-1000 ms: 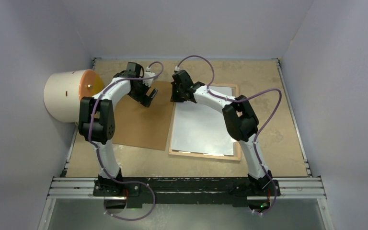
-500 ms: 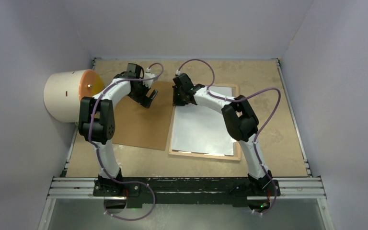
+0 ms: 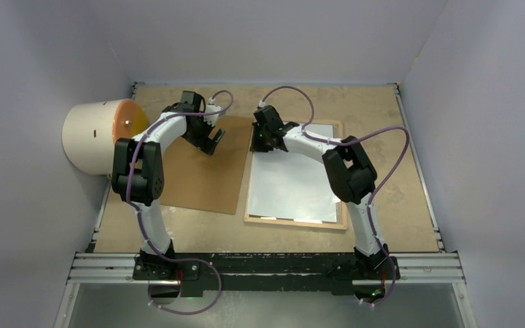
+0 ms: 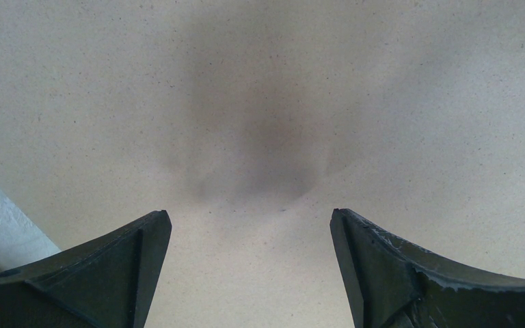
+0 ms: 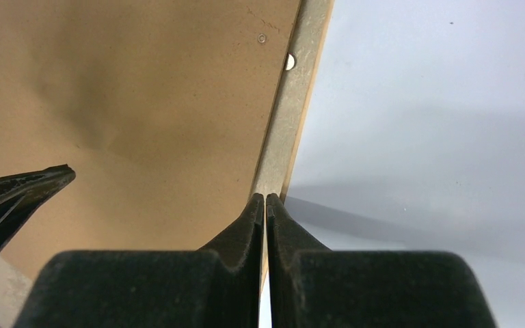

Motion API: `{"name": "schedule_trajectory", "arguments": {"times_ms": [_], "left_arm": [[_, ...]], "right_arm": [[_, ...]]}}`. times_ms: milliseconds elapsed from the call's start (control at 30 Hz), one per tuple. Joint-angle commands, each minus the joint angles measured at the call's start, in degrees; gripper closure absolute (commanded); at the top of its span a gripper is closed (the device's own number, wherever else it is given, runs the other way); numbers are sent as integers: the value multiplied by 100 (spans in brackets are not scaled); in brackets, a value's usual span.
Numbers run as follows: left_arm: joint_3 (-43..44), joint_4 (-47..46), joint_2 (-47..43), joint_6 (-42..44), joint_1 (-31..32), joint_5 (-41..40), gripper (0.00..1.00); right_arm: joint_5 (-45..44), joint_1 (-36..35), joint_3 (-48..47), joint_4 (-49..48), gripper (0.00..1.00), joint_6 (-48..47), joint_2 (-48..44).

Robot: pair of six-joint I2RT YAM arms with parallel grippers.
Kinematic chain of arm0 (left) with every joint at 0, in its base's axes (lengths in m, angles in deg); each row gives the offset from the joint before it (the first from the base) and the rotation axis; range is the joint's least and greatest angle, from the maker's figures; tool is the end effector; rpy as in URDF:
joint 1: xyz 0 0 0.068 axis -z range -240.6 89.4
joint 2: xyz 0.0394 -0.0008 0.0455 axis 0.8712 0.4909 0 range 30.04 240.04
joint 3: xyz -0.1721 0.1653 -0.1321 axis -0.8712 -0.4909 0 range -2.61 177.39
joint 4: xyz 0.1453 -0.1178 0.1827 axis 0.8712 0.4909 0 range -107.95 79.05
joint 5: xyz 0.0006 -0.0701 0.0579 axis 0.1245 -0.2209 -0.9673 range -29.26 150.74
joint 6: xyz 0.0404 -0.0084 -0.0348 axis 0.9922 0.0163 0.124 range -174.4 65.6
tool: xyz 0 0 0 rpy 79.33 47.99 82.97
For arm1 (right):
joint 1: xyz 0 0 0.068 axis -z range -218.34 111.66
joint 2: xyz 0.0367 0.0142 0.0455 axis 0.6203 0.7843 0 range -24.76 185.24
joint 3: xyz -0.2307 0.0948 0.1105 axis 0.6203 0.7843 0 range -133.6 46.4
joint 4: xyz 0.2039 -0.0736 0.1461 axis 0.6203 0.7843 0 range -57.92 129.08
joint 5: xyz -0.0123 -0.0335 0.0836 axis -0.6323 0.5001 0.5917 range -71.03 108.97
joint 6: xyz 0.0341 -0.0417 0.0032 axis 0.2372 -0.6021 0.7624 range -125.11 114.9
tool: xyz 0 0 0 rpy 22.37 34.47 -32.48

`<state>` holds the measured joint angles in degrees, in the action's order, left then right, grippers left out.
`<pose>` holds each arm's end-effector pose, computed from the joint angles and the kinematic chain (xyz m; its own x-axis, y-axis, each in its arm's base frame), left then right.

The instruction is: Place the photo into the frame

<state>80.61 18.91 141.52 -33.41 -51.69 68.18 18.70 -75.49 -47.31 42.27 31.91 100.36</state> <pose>0.4012 -0.0676 0.1966 -0.7626 0.4790 -0.4347 0.5147 0.8564 0.0408 0.3939 0.2983 0.1802 -0.7844 0.1611 -0.5990 -0.1613 0.8795 0.4477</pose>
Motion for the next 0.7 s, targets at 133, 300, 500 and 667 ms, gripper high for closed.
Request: {"name": "schedule_trajectory", "arguments": {"times_ms": [133, 300, 500, 667], "left_arm": [[-34, -162, -248, -16, -29, 113, 8], [-25, -154, -250, -9, -25, 143, 8], [-47, -162, -267, 14, -26, 111, 8], [7, -154, -272, 24, -23, 108, 8]], "right_arm": [[572, 233, 456, -490, 95, 345, -521], [567, 251, 458, -423, 95, 342, -441], [520, 308, 494, -377, 96, 327, -418], [543, 349, 337, -67, 98, 180, -334]]}}
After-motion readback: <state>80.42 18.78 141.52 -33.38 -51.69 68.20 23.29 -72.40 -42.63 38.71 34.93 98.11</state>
